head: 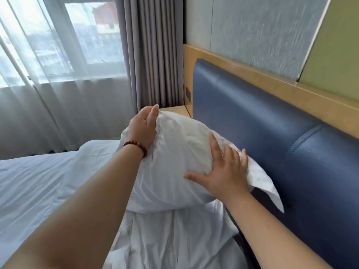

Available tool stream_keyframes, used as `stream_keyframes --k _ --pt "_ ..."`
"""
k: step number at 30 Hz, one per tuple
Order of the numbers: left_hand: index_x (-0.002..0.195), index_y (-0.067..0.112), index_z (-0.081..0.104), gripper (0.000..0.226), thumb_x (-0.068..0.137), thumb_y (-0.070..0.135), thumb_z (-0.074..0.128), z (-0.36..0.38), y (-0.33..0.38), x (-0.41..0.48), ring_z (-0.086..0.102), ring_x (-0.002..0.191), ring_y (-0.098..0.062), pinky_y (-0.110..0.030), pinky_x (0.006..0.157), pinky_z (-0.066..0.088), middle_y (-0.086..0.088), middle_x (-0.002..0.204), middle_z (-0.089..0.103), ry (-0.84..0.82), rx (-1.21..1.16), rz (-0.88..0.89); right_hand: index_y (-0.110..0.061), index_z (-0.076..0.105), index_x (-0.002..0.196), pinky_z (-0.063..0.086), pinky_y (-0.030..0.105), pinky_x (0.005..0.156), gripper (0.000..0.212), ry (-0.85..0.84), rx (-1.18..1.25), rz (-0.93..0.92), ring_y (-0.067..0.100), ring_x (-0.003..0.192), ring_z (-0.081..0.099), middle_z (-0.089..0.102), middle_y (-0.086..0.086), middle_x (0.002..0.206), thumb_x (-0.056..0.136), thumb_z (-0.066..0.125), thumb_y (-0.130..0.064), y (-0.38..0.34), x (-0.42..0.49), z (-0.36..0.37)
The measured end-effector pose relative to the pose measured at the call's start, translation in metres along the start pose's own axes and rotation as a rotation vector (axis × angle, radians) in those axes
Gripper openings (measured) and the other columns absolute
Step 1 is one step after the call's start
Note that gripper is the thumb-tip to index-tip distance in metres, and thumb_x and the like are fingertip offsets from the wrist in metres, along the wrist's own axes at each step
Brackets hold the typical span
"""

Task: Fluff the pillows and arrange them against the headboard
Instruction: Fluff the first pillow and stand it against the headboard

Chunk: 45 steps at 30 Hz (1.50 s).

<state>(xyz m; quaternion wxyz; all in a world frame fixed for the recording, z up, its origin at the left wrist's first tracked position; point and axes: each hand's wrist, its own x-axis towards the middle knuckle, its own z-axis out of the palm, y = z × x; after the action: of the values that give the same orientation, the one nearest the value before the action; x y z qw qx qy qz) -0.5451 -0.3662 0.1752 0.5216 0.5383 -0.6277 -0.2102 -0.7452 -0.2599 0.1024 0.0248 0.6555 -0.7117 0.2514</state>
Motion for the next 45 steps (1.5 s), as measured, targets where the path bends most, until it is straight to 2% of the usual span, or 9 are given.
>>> stream_keyframes --k 4,8,11,18,25,30,33,36,45 --pt "0.114 0.025 0.062 0.031 0.103 0.039 0.037 -0.011 -0.005 -0.001 0.057 0.098 -0.004 -0.01 0.089 0.041 0.008 0.107 0.066 0.064 -0.002 0.047 -0.038 -0.009 0.153 0.012 0.053 0.118 0.129 0.06 0.12 -0.046 0.035 0.143 0.022 0.02 0.017 0.157 0.048 0.033 -0.102 -0.036 0.036 0.017" --pt "0.146 0.028 0.038 0.043 0.104 0.04 0.031 -0.03 -0.037 0.001 0.035 0.136 -0.01 -0.026 0.115 0.023 0.008 0.149 0.042 0.16 0.052 0.067 -0.035 0.01 0.154 0.025 0.051 0.113 0.123 0.088 0.124 -0.096 0.035 0.136 0.037 0.036 0.015 0.151 0.053 0.037 -0.099 -0.067 0.074 0.039" --pt "0.153 0.029 0.02 0.059 0.1 0.054 0.023 -0.038 -0.085 -0.004 0.017 0.146 -0.009 -0.039 0.121 0.013 0.011 0.159 0.021 0.186 0.069 0.04 -0.037 0.012 0.154 0.024 0.049 0.113 0.117 0.016 0.152 -0.079 0.033 0.134 0.039 0.043 0.011 0.146 0.058 0.045 -0.095 -0.085 0.113 0.052" --pt "0.156 0.022 0.008 0.107 0.071 0.08 0.039 -0.017 -0.2 0.002 0.002 0.149 -0.01 -0.035 0.121 0.004 0.004 0.163 0.006 0.045 0.112 -0.236 -0.036 0.006 0.155 0.031 0.053 0.109 0.12 -0.146 0.161 -0.043 0.035 0.13 0.045 0.052 0.01 0.137 0.058 0.042 -0.097 -0.097 0.201 0.115" --pt "0.155 0.017 0.005 0.1 0.083 0.07 0.051 0.024 -0.333 0.039 -0.001 0.149 -0.013 -0.041 0.122 0.006 0.001 0.163 0.003 -0.012 0.059 -0.707 -0.032 0.022 0.151 0.037 0.053 0.105 0.118 -0.267 0.199 0.1 0.035 0.126 0.05 0.056 0.004 0.136 0.056 0.042 -0.098 -0.078 0.27 0.203" --pt "0.154 0.013 0.017 0.11 0.072 0.073 0.06 0.062 -0.382 0.027 0.005 0.149 -0.021 -0.039 0.12 0.004 -0.009 0.162 0.01 0.368 0.22 -0.948 -0.025 0.028 0.15 0.037 0.048 0.101 0.11 -0.346 0.219 0.184 0.034 0.127 0.049 0.053 0.004 0.141 0.064 0.048 -0.091 -0.072 0.297 0.268" --pt "0.154 0.015 -0.004 0.129 0.064 0.081 0.06 0.079 -0.385 0.016 -0.001 0.149 -0.023 -0.042 0.12 0.003 -0.01 0.162 -0.004 0.557 0.011 -1.34 -0.025 0.026 0.15 0.035 0.047 0.1 0.107 -0.348 0.222 0.2 0.034 0.129 0.048 0.052 0.003 0.142 0.067 0.05 -0.089 -0.076 0.307 0.293" --pt "0.154 0.011 -0.006 0.134 0.062 0.083 0.058 0.089 -0.389 0.018 0.015 0.147 -0.029 -0.041 0.119 0.012 -0.012 0.161 0.008 0.673 -0.193 -1.536 -0.024 0.024 0.151 0.035 0.045 0.1 0.105 -0.351 0.212 0.187 0.033 0.129 0.048 0.052 0.004 0.142 0.07 0.051 -0.085 -0.083 0.311 0.31" --pt "0.153 0.016 0.002 0.14 0.049 0.079 0.072 0.093 -0.389 0.032 0.042 0.132 -0.036 -0.043 0.113 0.03 -0.016 0.149 0.035 0.839 -0.449 -1.599 -0.019 0.03 0.147 0.038 0.042 0.097 0.108 -0.32 0.196 0.201 0.035 0.123 0.052 0.056 0.01 0.134 0.067 0.052 -0.087 -0.091 0.306 0.334"
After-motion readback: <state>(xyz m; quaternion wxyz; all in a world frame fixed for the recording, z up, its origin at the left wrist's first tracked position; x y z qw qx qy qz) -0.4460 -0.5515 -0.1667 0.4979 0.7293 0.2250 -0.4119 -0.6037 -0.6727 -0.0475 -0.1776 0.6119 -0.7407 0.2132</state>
